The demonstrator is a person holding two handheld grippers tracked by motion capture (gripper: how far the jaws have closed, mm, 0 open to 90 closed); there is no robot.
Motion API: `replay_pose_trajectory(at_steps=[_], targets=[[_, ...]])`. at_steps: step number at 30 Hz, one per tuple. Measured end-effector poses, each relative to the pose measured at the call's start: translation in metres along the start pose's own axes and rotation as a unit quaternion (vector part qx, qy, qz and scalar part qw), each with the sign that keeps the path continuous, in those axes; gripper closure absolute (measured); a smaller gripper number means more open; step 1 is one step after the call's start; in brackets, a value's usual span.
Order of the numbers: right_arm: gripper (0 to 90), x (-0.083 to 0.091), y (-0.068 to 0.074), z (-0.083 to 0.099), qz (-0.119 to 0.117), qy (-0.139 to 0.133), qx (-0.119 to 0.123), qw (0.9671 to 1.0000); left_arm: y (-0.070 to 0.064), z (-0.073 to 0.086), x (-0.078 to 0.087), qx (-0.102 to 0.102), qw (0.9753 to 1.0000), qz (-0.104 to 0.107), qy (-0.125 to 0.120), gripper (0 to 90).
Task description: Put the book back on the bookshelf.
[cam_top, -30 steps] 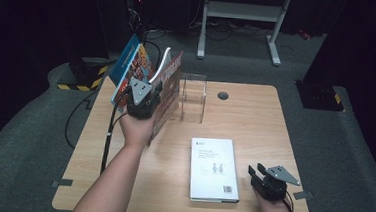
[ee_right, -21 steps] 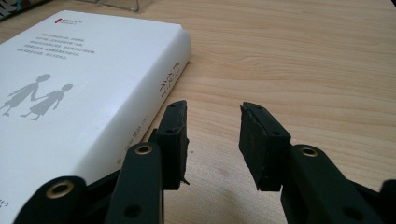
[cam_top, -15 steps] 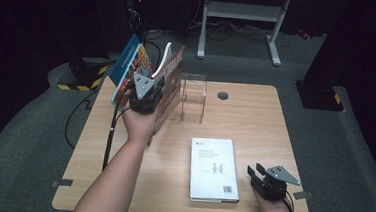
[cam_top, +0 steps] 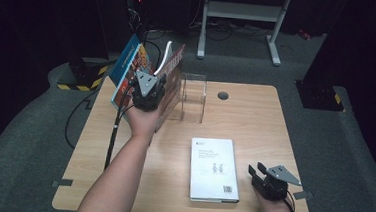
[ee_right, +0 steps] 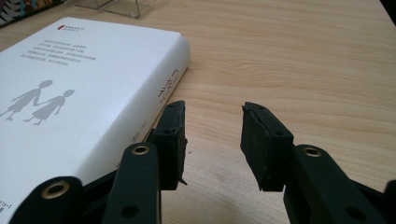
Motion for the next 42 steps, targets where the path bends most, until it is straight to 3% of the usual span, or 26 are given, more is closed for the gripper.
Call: replay_pose_trajectory(at_steps=[22, 34, 42], targets=[[58.9, -0.002, 0.004, 0.0, -0.008, -0.003, 0.006, 0.9999, -0.001, 0.0, -0.013, 0.001, 0.9999, -0.008, -0.009, 84.1], [58.9, -0.003, 0.006, 0.0, -0.009, -0.002, 0.009, 0.9999, 0.007, 0.003, -0.017, 0.011, 0.9997, -0.018, -0.01, 84.1], [58.9, -0.003, 0.004, 0.001, -0.006, -0.001, 0.003, 1.0, 0.006, 0.01, -0.029, 0.022, 0.9996, -0.016, -0.006, 84.1]])
Point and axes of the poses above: each handheld gripper's, and its own axes: x roughly backward along the jaws, z roughly out of its underside, y roughly to its left, the point moved 8 cm from there along -x, roughly forward along the jaws, and after that the axes turned 4 degrees about x, right-handed, at the moved point
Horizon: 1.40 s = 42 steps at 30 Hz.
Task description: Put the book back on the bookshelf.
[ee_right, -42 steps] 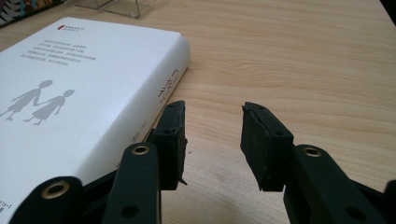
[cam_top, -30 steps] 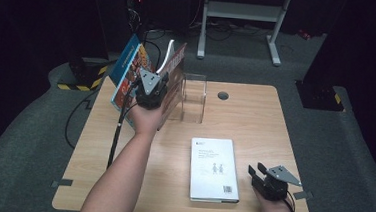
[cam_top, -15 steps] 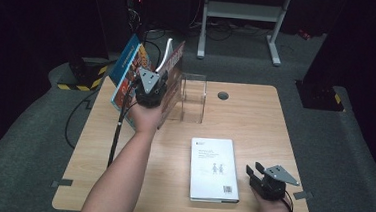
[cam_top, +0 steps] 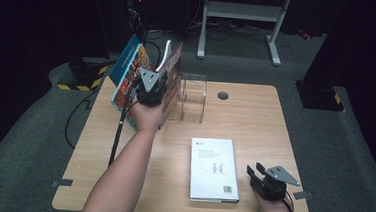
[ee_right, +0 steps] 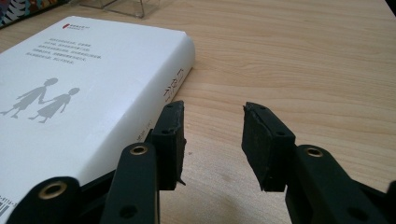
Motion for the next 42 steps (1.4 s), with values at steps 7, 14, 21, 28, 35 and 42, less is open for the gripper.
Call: replay_pose_trajectory(at_steps=[7, 14, 21, 28, 35, 42], targets=[[59.0, 0.0, 0.0, 0.0, -0.006, -0.003, -0.002, 1.0, -0.003, 0.01, -0.012, 0.003, 1.0, -0.005, 0.008, 84.1], [59.3, 0.001, -0.001, 0.0, -0.005, -0.005, -0.004, 1.0, -0.009, 0.014, -0.02, 0.006, 1.0, -0.002, 0.004, 84.1], [59.4, 0.001, 0.0, 0.0, -0.007, -0.005, -0.004, 1.0, -0.014, 0.016, -0.025, 0.007, 1.0, -0.004, -0.003, 84.1], [59.5, 0.001, 0.0, 0.0, -0.007, -0.006, -0.004, 1.0, -0.017, 0.016, -0.028, 0.01, 0.9999, -0.007, -0.011, 84.1], [59.5, 0.002, 0.0, 0.0, -0.006, -0.006, -0.005, 1.0, -0.019, 0.019, -0.03, 0.015, 0.9998, -0.004, -0.008, 83.9], [59.0, 0.003, 0.001, 0.0, -0.003, -0.008, -0.004, 1.0, -0.019, 0.025, -0.023, 0.037, 0.9993, 0.011, 0.003, 82.8]])
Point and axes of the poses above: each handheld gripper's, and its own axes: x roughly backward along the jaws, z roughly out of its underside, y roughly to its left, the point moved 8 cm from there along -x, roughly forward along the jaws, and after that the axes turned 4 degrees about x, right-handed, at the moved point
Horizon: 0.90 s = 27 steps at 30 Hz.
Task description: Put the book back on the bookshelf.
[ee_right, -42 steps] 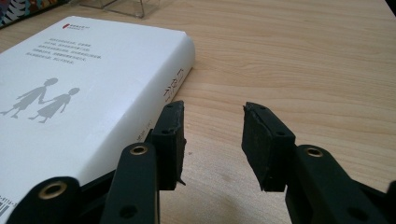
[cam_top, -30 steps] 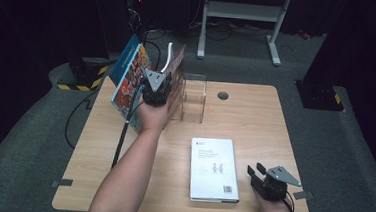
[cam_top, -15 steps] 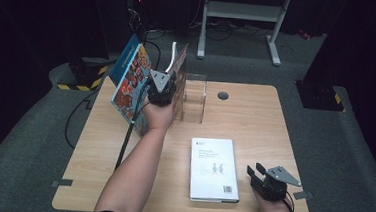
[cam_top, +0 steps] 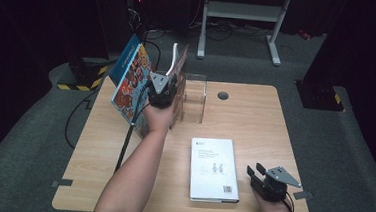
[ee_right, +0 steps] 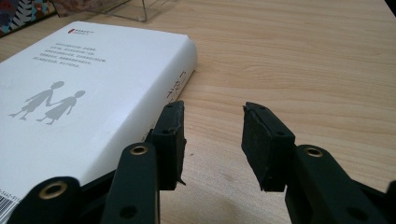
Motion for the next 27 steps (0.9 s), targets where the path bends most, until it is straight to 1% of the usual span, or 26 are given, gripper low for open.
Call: replay_pose_trajectory(at_steps=[2, 3, 5, 6, 7, 8, 10, 11, 12, 13, 14, 16, 18, 22, 26, 27], targets=[[58.9, 0.0, 0.0, 0.0, 0.0, 0.001, 0.001, 1.0, 0.0, 0.001, 0.001, 0.004, 1.0, 0.004, 0.003, 82.3], [58.9, 0.0, 0.0, 0.001, 0.0, 0.002, -0.001, 1.0, 0.001, 0.002, 0.002, 0.002, 1.0, 0.002, 0.006, 81.8], [58.9, -0.001, 0.001, 0.001, -0.001, 0.003, -0.001, 1.0, 0.001, 0.002, 0.004, 0.004, 0.9999, 0.006, 0.008, 80.9], [58.9, -0.001, 0.001, 0.001, -0.001, 0.003, 0.001, 1.0, 0.001, 0.002, 0.005, -0.001, 0.9999, 0.006, 0.008, 80.4], [58.7, -0.001, 0.002, 0.001, -0.001, 0.004, 0.001, 1.0, 0.001, 0.003, 0.005, -0.01, 0.9999, 0.006, 0.01, 79.6], [58.4, -0.001, 0.002, 0.001, 0.002, 0.004, 0.002, 1.0, 0.002, 0.003, 0.006, -0.012, 0.9998, 0.006, 0.015, 77.7], [58.4, -0.001, 0.003, 0.001, 0.001, 0.005, 0.002, 1.0, 0.003, 0.003, 0.006, -0.012, 0.9998, 0.004, 0.017, 77.0], [58.4, -0.001, 0.002, 0.001, 0.002, 0.005, 0.002, 1.0, 0.005, 0.004, 0.007, -0.013, 0.9996, 0.007, 0.026, 76.3], [58.4, -0.001, 0.002, 0.001, 0.002, 0.005, 0.002, 1.0, 0.005, 0.004, 0.007, -0.013, 0.9996, 0.007, 0.026, 75.7], [58.3, -0.002, 0.002, 0.002, 0.002, 0.005, 0.0, 1.0, 0.006, 0.008, 0.006, -0.022, 0.9989, 0.01, 0.041, 75.0], [58.3, -0.002, 0.002, 0.002, 0.002, 0.005, 0.0, 1.0, 0.006, 0.008, 0.006, -0.022, 0.9989, 0.01, 0.041, 74.4], [58.3, -0.003, 0.002, 0.003, 0.001, 0.007, 0.0, 1.0, 0.006, 0.013, 0.007, -0.035, 0.9977, 0.011, 0.058, 74.0], [58.4, -0.003, 0.003, 0.003, 0.0, 0.008, -0.001, 1.0, 0.005, 0.015, 0.007, -0.038, 0.9973, 0.012, 0.062, 73.8], [58.4, -0.004, 0.003, 0.002, 0.0, 0.008, 0.0, 1.0, 0.004, 0.016, 0.007, -0.04, 0.9971, 0.015, 0.064, 73.5], [58.4, -0.004, 0.003, 0.003, -0.001, 0.009, -0.001, 1.0, 0.005, 0.015, 0.006, -0.04, 0.9969, 0.011, 0.067, 74.9], [58.4, -0.004, 0.003, 0.002, 0.0, 0.008, 0.0, 1.0, 0.007, 0.015, 0.006, -0.039, 0.9969, 0.007, 0.068, 74.9]])
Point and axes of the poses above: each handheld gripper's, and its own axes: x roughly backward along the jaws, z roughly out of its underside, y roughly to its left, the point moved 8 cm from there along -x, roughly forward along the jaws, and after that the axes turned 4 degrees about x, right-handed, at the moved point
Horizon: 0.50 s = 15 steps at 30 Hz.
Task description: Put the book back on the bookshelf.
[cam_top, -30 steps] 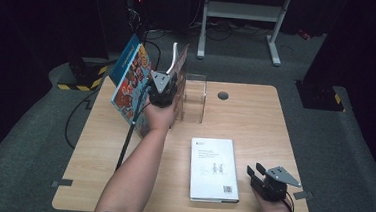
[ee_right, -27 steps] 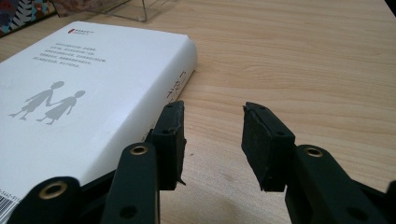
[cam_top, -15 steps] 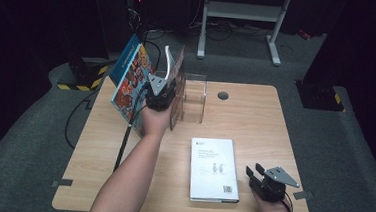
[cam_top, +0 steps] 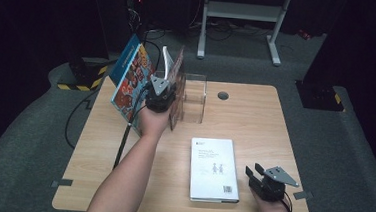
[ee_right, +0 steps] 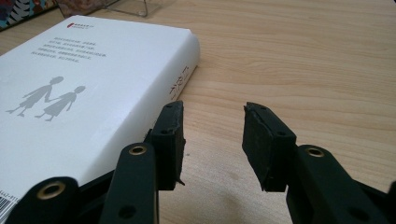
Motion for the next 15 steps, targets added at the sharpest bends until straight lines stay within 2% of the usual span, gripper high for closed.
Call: replay_pose_trajectory(at_steps=[9, 15], targets=[[58.4, 0.0, -0.001, 0.0, 0.0, 0.0, -0.001, 1.0, 0.006, 0.002, 0.0, 0.001, 0.9999, -0.01, 0.006, 73.2], [58.4, -0.001, 0.001, 0.001, -0.001, 0.002, 0.002, 1.0, 0.014, 0.004, 0.002, 0.007, 0.9997, -0.02, 0.009, 73.4]])
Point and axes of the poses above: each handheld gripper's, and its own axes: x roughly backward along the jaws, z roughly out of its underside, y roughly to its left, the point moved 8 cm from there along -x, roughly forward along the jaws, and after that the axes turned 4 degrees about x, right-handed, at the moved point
